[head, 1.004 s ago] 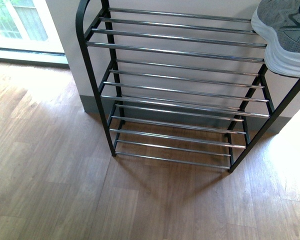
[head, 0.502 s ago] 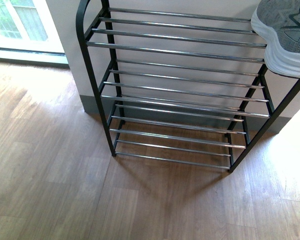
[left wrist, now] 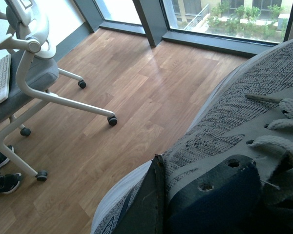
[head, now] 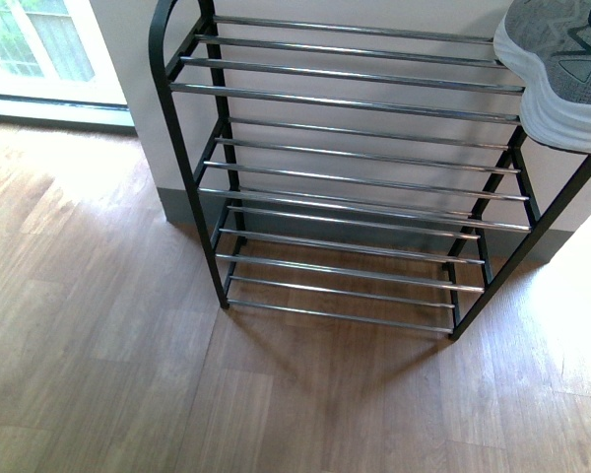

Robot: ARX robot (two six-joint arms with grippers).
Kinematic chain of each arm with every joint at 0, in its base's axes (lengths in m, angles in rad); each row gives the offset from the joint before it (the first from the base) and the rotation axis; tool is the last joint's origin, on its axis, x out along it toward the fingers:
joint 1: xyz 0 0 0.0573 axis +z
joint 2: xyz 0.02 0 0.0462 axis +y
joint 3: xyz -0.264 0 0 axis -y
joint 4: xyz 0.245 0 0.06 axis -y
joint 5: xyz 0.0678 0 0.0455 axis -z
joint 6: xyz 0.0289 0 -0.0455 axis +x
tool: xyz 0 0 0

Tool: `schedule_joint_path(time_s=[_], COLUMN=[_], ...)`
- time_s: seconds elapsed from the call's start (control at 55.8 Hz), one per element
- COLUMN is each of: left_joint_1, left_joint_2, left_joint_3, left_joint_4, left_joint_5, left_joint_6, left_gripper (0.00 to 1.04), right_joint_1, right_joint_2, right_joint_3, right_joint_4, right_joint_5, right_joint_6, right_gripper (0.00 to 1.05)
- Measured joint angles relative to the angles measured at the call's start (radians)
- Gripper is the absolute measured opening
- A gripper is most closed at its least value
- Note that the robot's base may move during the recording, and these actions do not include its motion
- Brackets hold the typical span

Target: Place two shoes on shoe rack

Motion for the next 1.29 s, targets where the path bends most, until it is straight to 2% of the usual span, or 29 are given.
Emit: schedule_joint_path(time_s=[0.09, 0.502, 0.879, 1.004, 1.291], left_joint_1=[0.000, 0.000, 0.000, 0.000, 0.000], left_joint_2=[0.000, 0.000, 0.000, 0.000, 0.000], left_joint_3=[0.000, 0.000, 0.000, 0.000, 0.000], left_joint_4=[0.000, 0.000, 0.000, 0.000, 0.000], left_joint_5=[0.002, -0.002, -0.002, -0.002, -0.002], left_joint_6=[0.000, 0.000, 0.000, 0.000, 0.000], left_gripper=[0.01, 0.01, 0.01, 0.01, 0.01], right_joint_1=[0.000, 0.000, 0.000, 0.000, 0.000], right_joint_2=[-0.044, -0.269, -0.523, -0.540, -0.728], right_joint_3=[-0.063, -0.284, -0.407, -0.451, -0.460], right_joint_4=[0.014, 0.013, -0.123, -0.088, -0.257], right_joint_5=[-0.001, -0.001, -0.001, -0.001, -0.001], right_joint_6=[-0.002, 0.003, 0.003, 0.003, 0.003], right_gripper=[0.01, 0.01, 0.01, 0.01, 0.01])
